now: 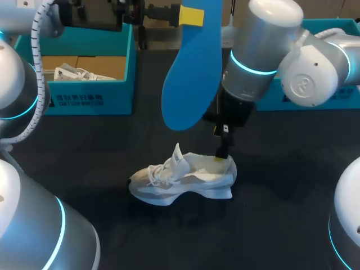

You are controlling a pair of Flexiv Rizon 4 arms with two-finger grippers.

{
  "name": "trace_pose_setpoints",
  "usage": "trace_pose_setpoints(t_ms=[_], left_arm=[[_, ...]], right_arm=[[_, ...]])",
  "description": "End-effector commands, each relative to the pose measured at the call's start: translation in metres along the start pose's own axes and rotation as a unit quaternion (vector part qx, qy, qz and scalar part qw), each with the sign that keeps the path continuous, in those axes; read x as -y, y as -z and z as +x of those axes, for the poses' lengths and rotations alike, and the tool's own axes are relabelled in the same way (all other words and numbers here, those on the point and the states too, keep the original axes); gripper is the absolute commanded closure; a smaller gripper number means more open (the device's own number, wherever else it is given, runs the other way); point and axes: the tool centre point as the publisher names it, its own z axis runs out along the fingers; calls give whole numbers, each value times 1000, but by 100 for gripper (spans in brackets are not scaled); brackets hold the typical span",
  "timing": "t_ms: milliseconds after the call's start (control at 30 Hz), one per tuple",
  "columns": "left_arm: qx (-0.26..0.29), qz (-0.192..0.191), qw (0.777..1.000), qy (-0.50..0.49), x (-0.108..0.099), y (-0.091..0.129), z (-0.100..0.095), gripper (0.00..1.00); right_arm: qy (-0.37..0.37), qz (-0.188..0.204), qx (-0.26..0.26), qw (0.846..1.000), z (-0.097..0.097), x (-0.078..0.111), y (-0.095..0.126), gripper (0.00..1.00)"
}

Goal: Take the shoe out of the shoebox, open the shoe tongue, remove and reinsert the insole, then place the shoe into the shoebox

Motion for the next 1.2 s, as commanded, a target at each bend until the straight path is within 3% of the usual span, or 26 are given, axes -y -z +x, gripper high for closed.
trace_pose_setpoints(t_ms=[33,600,1167,1200], left_arm=[[0,-2,1000,0,1,-1,-1,100],[0,-2,1000,0,1,-1,-1,100],[0,-2,1000,0,1,-1,-1,100],[0,-2,1000,0,1,-1,-1,100]], right_arm=[[2,12,-3,1000,-8,-10,-8,0],[8,16,-9,1000,-10,-21,-38,0],[4,24,-25,999,-12,-18,-65,0],[4,22,-25,999,-11,-18,-66,5]])
